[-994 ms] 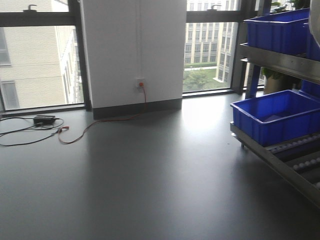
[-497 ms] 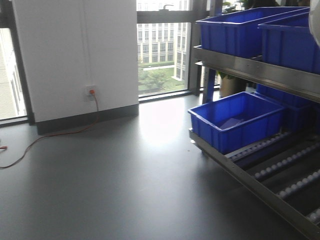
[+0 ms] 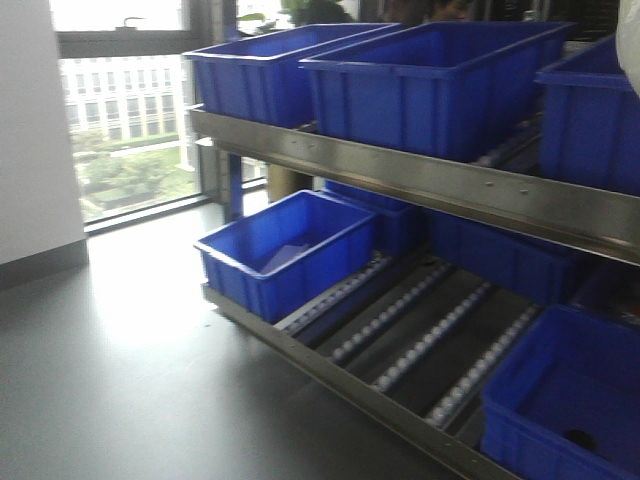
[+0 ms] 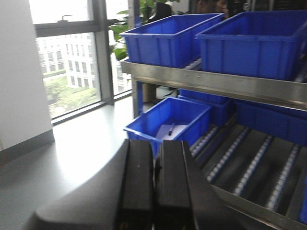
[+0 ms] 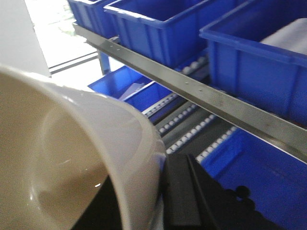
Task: Move white bin to right shelf second layer
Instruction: 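Drive up to the roller shelf rack and stop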
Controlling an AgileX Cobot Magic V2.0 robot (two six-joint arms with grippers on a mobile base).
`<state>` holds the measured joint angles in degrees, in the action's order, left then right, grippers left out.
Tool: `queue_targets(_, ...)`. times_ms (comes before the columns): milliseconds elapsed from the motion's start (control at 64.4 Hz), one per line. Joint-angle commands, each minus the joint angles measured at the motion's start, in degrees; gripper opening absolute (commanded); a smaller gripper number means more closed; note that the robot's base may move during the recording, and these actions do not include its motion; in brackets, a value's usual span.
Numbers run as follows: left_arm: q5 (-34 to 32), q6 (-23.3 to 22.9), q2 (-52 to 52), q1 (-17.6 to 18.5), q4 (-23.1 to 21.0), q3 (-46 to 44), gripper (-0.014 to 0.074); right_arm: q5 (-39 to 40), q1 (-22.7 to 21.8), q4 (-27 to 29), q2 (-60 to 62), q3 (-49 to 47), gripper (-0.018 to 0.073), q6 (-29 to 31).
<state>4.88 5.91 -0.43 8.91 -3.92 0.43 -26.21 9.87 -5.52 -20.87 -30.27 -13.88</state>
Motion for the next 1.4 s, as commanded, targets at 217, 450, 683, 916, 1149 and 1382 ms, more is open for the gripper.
queue_targets(217, -4.88, -0.20, -0.80, 0.21, -0.31, 2.11, 0.0085, 6.28, -0.35, -0.19, -0.56, -1.80, 0.0057, 0.21)
queue_targets(450, -4.88, -0.20, -0.80, 0.21, -0.31, 2.11, 0.0085, 6.28, -0.35, -0.19, -0.56, -1.80, 0.0057, 0.21)
queue_targets(683, -4.88, -0.20, -0.80, 0.21, -0.31, 2.11, 0.0085, 6.28, -0.35, -0.19, -0.56, -1.80, 0.0057, 0.21)
queue_targets(916, -4.88, -0.20, -0.80, 0.21, -0.31, 2.11, 0.0085, 6.28, -0.35, -0.19, -0.56, -1.80, 0.0057, 0.21)
queue_targets(1149, -4.88, -0.20, -0.80, 0.21, -0.31, 2.11, 0.0085, 6.28, -0.35, -0.19, -0.56, -1.80, 0.0057, 0.21)
queue_targets(1382, -4.88, -0.20, -0.80, 0.21, -0.31, 2.11, 0.0085, 6.28, -0.35, -0.19, -0.56, -1.80, 0.0057, 0.21)
